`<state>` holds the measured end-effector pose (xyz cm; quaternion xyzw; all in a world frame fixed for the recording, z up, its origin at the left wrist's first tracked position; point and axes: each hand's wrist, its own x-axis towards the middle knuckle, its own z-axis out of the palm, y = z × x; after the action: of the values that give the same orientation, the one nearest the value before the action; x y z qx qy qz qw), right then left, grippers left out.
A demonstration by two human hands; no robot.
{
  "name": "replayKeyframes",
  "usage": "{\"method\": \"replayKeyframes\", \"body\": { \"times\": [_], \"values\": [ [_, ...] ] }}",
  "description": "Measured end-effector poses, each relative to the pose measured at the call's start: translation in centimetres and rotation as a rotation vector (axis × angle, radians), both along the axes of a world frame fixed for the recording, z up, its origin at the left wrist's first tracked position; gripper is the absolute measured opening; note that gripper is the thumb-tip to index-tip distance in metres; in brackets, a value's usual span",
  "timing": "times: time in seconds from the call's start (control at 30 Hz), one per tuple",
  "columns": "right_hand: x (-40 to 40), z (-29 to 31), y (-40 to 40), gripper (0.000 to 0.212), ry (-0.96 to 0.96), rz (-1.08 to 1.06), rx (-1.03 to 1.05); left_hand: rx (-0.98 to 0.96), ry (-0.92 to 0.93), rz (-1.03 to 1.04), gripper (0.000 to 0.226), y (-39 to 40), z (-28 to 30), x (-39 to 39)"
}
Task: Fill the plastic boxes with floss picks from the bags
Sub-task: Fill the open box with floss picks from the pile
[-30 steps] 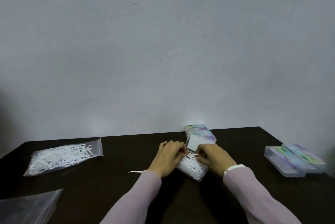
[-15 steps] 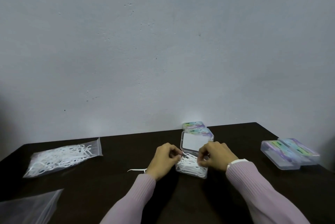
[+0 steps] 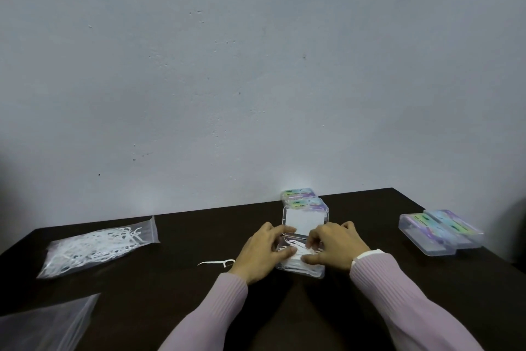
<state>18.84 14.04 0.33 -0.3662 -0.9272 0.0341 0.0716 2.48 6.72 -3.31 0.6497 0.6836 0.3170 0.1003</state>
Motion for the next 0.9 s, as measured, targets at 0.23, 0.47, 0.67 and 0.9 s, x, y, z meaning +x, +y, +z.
{"method": "replayKeyframes", "body": {
  "times": [0.23,0.47,0.67,0.9],
  "values": [
    [-0.1,-0.1,0.0,0.031,0.01,0.001,-0.092,-0.035,0.087,-0.041,0.028,0.0,0.0,-0.1],
    [0.3,0.2,-0.3,0.023,0.072,0.029,-0.055,0.048,0.148,-0.028,0.023,0.0,0.2,-0.1],
    [-0.4,0.4,-0.9,0.016,0.152,0.105,-0.004,0.096,0.061,0.014,0.021,-1.4,0.2,-2.0],
    [-3.5,-0.1,-2.3,0.014,0.194,0.205,-0.051,-0.245,0.154,0.108,0.035,-5.5,1.4,-7.9]
  ]
}}
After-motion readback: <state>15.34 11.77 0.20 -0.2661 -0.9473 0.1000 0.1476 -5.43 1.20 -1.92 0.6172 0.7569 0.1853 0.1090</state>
